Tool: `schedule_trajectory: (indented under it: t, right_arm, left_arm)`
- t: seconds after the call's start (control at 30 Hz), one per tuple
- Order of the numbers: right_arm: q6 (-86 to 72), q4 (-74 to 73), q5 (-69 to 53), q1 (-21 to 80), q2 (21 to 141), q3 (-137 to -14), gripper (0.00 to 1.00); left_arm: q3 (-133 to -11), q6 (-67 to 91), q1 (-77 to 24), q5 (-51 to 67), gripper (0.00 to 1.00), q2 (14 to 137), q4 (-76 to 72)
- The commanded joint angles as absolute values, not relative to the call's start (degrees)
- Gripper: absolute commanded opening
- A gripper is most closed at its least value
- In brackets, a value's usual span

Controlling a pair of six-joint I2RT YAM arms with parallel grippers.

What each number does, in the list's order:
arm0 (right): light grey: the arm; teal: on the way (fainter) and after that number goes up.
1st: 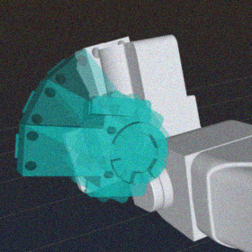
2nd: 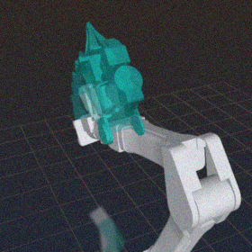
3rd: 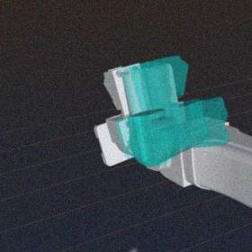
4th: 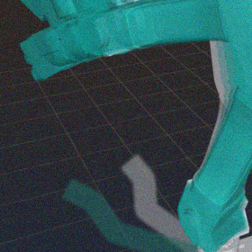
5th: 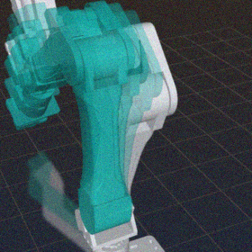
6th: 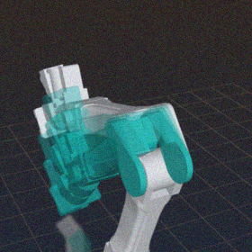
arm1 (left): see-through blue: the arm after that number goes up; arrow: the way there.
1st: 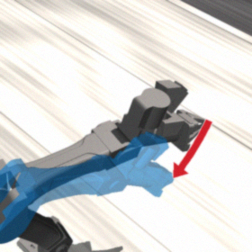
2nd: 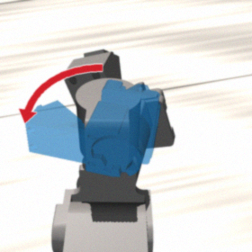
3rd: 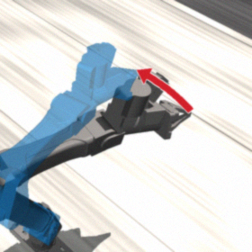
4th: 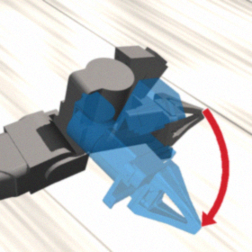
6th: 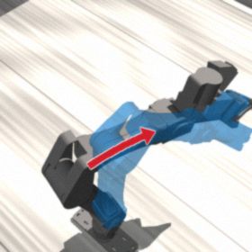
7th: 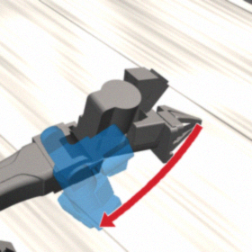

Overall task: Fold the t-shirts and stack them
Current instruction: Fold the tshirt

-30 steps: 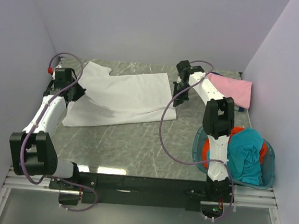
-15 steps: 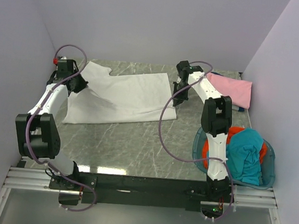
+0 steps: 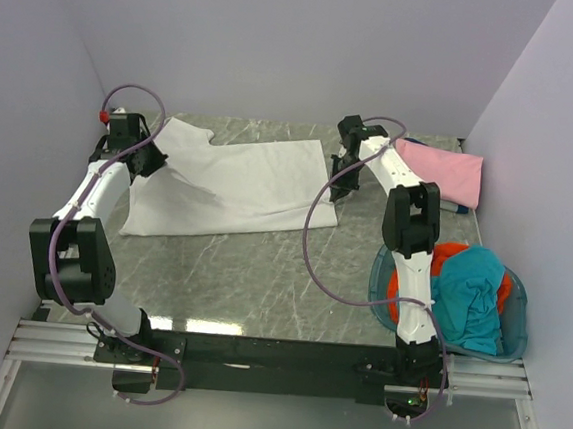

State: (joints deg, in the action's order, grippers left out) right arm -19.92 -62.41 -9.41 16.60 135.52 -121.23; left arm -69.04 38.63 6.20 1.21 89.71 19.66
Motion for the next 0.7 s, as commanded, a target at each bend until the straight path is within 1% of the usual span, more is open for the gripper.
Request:
schedule_trajectory:
  t: [0.0,0.07,0.27,0.67]
  right_arm:
    - [-20.4,-62.7,-9.0,16.1,135.1,-122.6,0.00]
    - [-20.6,-61.7,-9.0,15.9,134.3,-121.4,0.00]
    - [-20.5,-61.8,-9.1,15.8,134.1,-120.9,0.00]
    - [-20.6,-61.7,-9.7,15.7,135.0,-121.3,0.00]
  left_arm:
    - [-70.8,39.7,6.5,0.2,0.00,89.5,17.9]
    - [-70.3,40.3,6.6,0.2,0.00,88.9,17.2]
    - [-68.5,41.4,6.8,-4.7,0.00,85.9,17.3]
    - [-66.5,42.6,7.6,-4.0,0.00,84.9,16.1]
